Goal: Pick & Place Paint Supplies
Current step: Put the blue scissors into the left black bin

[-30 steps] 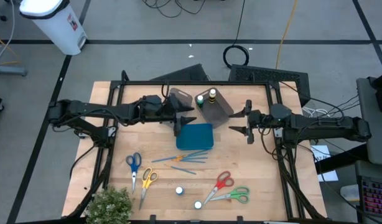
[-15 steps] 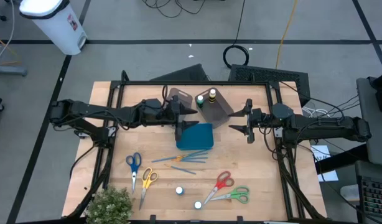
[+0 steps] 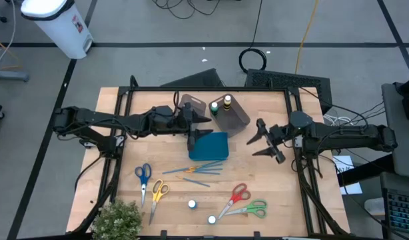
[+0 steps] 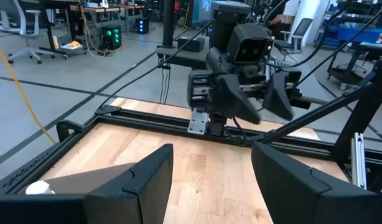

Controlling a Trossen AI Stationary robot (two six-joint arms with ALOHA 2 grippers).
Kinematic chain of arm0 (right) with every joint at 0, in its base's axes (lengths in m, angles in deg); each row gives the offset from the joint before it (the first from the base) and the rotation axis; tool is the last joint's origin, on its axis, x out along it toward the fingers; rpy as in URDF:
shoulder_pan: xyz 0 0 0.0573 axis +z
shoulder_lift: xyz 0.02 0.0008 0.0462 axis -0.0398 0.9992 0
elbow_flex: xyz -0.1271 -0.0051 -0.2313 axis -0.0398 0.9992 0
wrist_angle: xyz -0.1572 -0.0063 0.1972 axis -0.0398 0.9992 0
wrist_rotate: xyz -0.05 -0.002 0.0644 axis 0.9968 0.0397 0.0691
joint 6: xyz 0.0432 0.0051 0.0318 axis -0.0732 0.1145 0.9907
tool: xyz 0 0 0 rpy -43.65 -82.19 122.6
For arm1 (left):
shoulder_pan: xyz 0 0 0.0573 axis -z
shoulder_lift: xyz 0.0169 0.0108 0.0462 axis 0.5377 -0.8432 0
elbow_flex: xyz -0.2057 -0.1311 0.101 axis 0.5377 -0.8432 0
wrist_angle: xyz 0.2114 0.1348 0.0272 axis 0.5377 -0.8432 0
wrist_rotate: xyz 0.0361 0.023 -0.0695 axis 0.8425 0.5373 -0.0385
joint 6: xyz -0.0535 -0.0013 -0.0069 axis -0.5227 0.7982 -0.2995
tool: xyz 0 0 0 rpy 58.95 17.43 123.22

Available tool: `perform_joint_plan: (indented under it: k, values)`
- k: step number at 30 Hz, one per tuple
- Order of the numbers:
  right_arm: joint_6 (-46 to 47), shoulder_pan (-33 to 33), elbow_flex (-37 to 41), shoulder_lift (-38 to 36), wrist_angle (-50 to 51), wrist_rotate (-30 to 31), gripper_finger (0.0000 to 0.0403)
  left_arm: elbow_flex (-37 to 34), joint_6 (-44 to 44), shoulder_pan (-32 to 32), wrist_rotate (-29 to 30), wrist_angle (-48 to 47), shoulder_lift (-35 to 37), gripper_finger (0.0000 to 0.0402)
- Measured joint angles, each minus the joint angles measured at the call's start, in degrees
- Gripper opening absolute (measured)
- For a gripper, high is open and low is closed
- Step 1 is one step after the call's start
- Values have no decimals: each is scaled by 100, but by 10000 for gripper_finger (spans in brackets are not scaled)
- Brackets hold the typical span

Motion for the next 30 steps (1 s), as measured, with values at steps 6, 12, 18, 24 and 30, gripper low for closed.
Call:
perform_joint_plan:
  k: [6, 12, 18, 24, 30]
  values:
    - [34, 1, 0, 1, -44, -237, 212, 0, 0, 0, -2, 0, 0, 225]
    - [17, 1, 0, 1, -53, -231, 212, -2, 2, -1, -2, 0, 0, 225]
    - [14, 1, 0, 1, -53, -231, 212, -7, 2, 0, -7, 0, 0, 225]
    - [14, 1, 0, 1, -48, -229, 212, -7, -1060, 88, -930, -1087, 13, 225]
    - [14, 1, 139, 1, -134, -210, 212, -9, -1991, 603, -2709, -3376, 11, 225]
